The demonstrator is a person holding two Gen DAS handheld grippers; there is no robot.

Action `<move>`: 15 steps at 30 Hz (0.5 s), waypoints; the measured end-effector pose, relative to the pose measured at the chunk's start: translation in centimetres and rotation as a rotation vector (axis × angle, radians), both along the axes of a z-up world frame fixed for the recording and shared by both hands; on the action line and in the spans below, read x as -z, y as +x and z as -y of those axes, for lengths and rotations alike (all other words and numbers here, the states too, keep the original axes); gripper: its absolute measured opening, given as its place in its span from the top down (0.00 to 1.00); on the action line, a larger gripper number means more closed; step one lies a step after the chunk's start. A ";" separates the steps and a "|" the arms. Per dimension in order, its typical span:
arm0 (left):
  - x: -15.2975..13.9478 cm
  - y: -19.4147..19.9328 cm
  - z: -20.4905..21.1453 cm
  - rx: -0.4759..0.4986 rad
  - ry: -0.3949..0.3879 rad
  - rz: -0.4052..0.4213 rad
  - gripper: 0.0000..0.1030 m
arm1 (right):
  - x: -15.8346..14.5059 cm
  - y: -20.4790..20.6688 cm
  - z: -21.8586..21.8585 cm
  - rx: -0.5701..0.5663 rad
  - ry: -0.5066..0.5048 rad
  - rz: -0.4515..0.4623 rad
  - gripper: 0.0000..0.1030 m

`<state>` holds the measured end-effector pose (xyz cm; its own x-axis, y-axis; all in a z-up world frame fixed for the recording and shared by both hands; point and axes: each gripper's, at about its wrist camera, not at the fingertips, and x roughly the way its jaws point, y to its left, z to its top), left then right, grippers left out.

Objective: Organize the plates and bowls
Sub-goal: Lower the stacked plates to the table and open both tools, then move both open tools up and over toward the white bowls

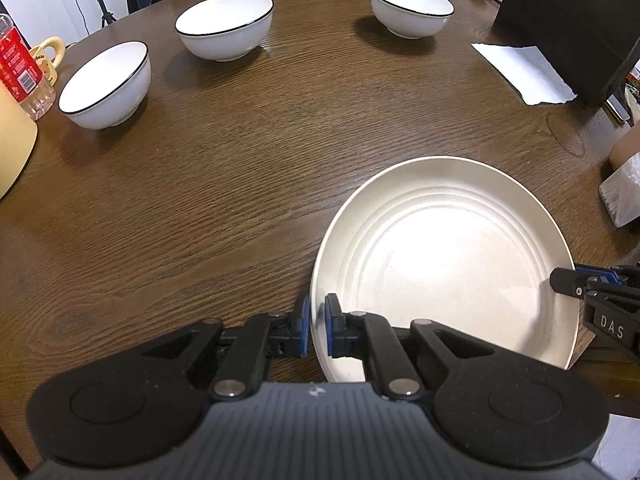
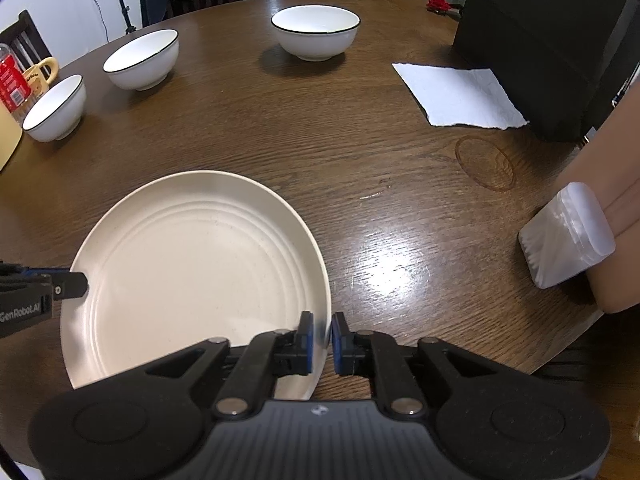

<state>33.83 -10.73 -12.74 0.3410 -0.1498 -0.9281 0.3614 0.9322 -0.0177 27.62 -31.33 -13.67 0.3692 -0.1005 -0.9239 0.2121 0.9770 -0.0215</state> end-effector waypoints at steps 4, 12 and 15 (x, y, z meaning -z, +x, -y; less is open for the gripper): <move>-0.3 0.2 -0.4 -0.017 0.000 0.009 0.86 | -0.2 -0.2 0.3 0.013 0.022 0.014 0.71; -2.1 -0.1 -1.2 -0.028 -0.030 0.062 0.49 | -1.5 -0.8 0.8 0.029 0.070 0.064 0.30; -3.0 -0.3 -1.4 -0.037 -0.042 0.092 0.29 | -2.0 -1.1 1.2 0.035 0.089 0.082 0.12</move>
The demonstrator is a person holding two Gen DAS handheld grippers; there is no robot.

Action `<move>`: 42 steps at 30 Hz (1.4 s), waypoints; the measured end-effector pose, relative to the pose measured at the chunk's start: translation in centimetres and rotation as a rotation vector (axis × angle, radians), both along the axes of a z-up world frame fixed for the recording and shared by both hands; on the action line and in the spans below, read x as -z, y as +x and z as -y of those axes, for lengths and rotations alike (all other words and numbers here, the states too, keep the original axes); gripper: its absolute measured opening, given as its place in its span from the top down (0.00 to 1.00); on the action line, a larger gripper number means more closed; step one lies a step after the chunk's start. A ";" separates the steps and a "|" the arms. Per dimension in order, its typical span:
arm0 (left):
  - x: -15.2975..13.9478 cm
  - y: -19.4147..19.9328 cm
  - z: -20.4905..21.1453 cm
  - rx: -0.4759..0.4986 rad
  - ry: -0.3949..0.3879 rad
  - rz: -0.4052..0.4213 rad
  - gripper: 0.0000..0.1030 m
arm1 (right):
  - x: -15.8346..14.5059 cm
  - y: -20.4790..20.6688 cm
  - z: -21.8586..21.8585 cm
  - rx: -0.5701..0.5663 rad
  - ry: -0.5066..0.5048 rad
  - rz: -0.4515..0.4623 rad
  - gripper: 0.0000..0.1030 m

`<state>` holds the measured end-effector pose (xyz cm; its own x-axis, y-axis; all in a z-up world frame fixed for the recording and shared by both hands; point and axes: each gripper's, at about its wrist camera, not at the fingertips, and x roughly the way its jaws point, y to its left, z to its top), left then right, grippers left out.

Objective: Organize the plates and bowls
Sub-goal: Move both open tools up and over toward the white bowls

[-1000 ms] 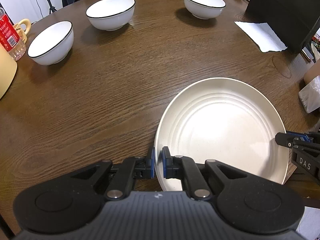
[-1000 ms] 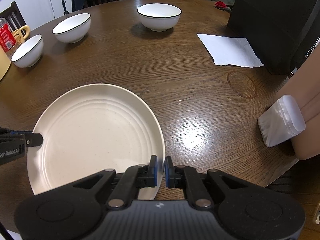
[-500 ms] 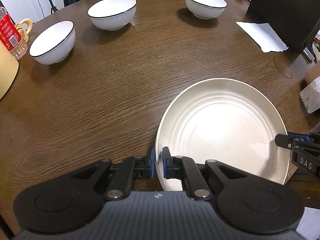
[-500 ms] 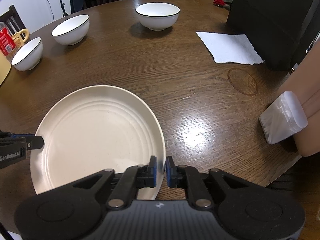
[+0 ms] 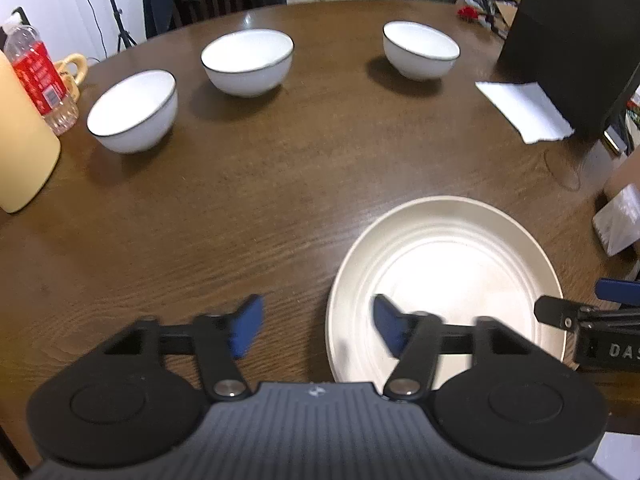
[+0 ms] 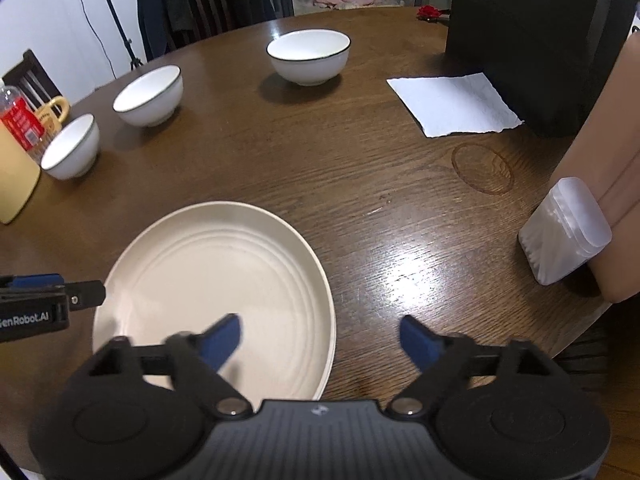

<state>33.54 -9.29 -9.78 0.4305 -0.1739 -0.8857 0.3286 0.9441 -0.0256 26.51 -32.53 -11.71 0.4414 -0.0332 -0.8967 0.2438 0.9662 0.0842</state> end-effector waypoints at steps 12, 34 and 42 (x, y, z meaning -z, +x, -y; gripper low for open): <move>-3.6 -1.4 -1.5 -0.046 -0.086 0.070 0.00 | -2.6 -1.8 1.1 0.039 0.065 0.065 0.00; -7.9 -6.4 -3.7 -0.199 -0.070 0.206 0.00 | -6.6 -3.7 -0.5 -0.102 0.070 0.137 0.00; -10.0 -8.1 -5.6 -0.315 -0.066 0.259 0.00 | -8.9 -2.7 -1.7 -0.206 0.074 0.177 0.00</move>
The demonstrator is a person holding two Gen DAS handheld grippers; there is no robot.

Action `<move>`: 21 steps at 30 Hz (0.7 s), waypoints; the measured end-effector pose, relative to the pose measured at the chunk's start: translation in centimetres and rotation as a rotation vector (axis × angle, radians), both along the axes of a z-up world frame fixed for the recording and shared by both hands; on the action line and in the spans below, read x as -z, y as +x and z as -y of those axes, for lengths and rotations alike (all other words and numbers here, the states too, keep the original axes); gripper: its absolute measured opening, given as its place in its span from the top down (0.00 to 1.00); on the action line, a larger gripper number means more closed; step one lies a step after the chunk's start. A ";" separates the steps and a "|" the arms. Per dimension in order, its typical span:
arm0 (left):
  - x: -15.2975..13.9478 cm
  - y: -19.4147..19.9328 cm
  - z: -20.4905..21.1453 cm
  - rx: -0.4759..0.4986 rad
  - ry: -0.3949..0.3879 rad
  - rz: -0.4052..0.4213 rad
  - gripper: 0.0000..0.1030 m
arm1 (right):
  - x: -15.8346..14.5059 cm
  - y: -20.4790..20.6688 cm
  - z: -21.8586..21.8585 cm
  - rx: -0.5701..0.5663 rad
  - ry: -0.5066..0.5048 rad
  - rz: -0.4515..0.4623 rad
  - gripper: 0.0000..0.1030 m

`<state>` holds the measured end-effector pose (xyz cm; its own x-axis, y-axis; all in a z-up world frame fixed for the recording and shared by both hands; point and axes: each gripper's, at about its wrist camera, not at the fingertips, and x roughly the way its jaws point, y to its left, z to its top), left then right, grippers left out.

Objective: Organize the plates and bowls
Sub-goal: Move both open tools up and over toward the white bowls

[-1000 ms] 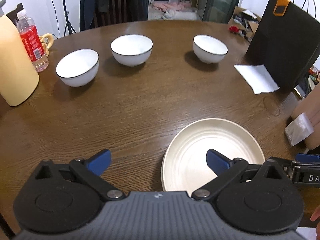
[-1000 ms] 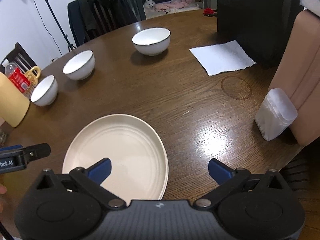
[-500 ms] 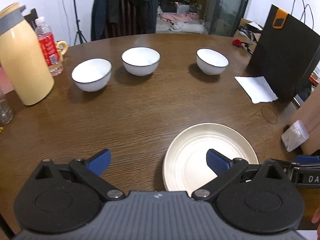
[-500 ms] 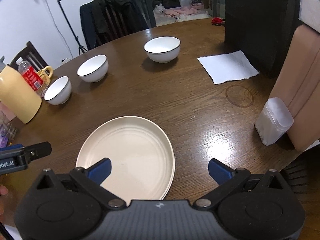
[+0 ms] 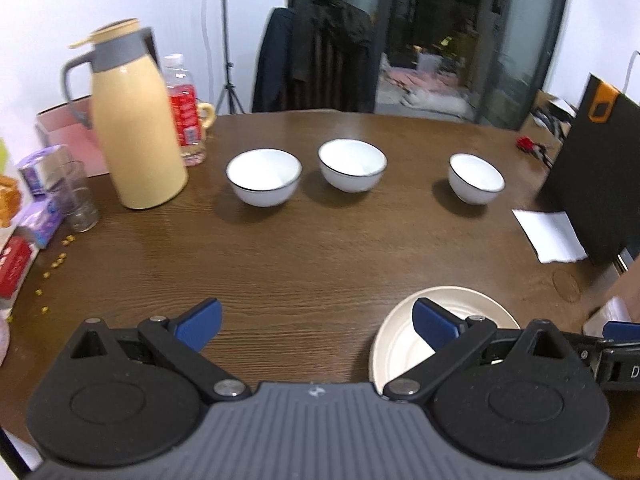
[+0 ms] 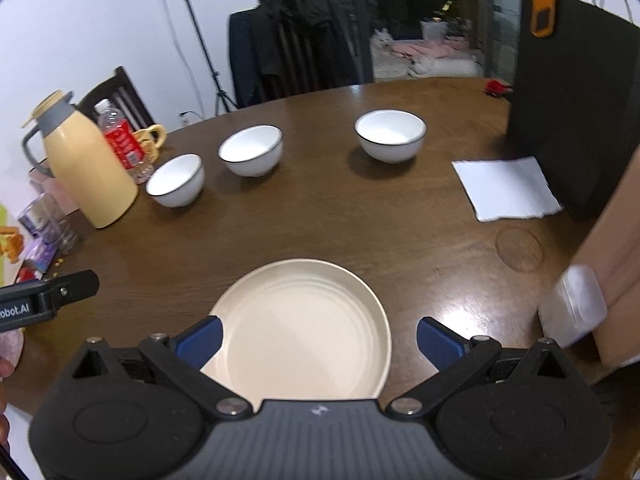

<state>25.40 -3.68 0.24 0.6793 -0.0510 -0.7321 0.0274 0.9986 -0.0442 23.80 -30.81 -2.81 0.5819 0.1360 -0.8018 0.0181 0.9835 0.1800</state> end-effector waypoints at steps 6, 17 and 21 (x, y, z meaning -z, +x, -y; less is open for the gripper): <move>-1.5 -0.7 -1.5 -0.063 0.004 0.024 0.00 | -2.0 1.2 -1.2 -0.058 0.023 0.020 0.00; -3.6 2.1 -5.2 -0.158 0.001 0.030 0.00 | -4.8 5.9 -4.9 -0.127 0.063 0.035 0.00; -4.2 4.3 -6.8 -0.190 0.004 0.029 0.00 | -5.6 8.8 -6.9 -0.143 0.089 0.029 0.00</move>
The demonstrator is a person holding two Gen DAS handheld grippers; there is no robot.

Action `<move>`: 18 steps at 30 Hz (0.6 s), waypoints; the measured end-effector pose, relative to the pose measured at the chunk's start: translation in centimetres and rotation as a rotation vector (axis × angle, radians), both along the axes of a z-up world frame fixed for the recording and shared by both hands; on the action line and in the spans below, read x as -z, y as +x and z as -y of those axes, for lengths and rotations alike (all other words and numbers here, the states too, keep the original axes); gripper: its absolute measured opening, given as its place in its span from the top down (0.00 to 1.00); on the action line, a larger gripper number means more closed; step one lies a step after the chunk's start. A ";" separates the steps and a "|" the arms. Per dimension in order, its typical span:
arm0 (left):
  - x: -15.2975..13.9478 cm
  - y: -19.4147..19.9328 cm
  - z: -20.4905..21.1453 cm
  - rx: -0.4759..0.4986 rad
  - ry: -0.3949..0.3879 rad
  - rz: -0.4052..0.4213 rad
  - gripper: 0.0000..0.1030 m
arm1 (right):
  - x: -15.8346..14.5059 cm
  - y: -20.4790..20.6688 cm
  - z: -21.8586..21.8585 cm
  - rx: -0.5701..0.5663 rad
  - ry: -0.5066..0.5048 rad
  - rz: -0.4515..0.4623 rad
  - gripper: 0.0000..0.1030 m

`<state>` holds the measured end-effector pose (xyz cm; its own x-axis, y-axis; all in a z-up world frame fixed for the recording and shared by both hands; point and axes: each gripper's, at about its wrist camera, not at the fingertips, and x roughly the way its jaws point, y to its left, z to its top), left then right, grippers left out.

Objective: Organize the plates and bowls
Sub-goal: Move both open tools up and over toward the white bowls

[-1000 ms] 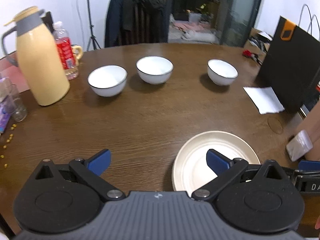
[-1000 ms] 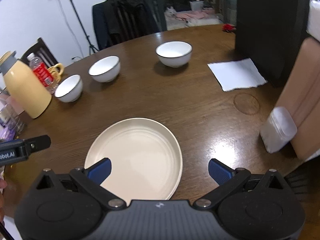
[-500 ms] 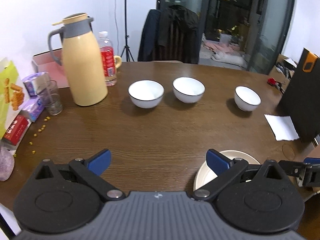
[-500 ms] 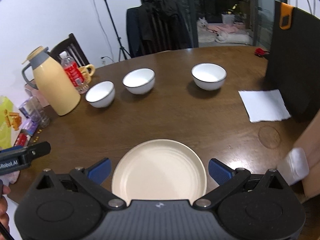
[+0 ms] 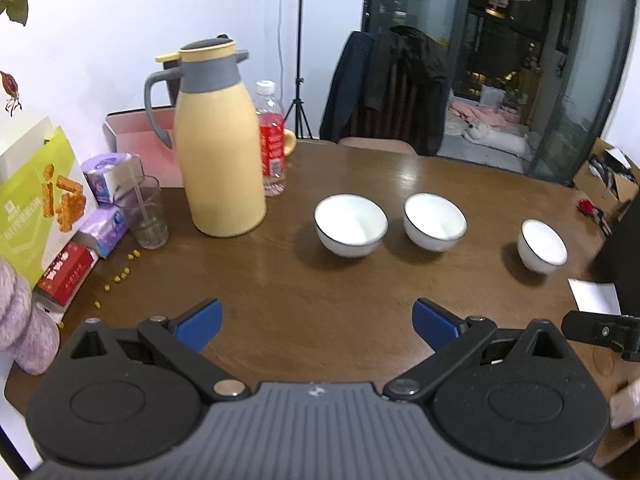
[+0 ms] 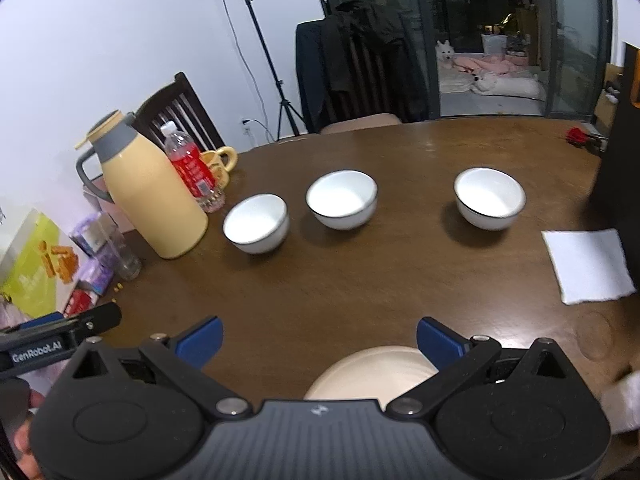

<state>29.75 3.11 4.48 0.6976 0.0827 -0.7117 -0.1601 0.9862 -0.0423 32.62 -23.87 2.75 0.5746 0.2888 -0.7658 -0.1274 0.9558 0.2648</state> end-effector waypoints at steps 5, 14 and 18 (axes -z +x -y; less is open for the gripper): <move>-0.1 3.6 -2.3 -0.032 -0.005 -0.019 0.00 | -0.4 4.0 -2.9 -0.016 0.008 -0.011 0.00; 0.9 10.8 -5.2 -0.076 -0.028 -0.079 0.00 | 0.9 11.6 -6.9 -0.029 0.016 -0.062 0.00; 1.6 13.9 -5.9 -0.084 -0.028 -0.101 0.00 | 1.7 14.6 -8.3 -0.035 0.016 -0.077 0.00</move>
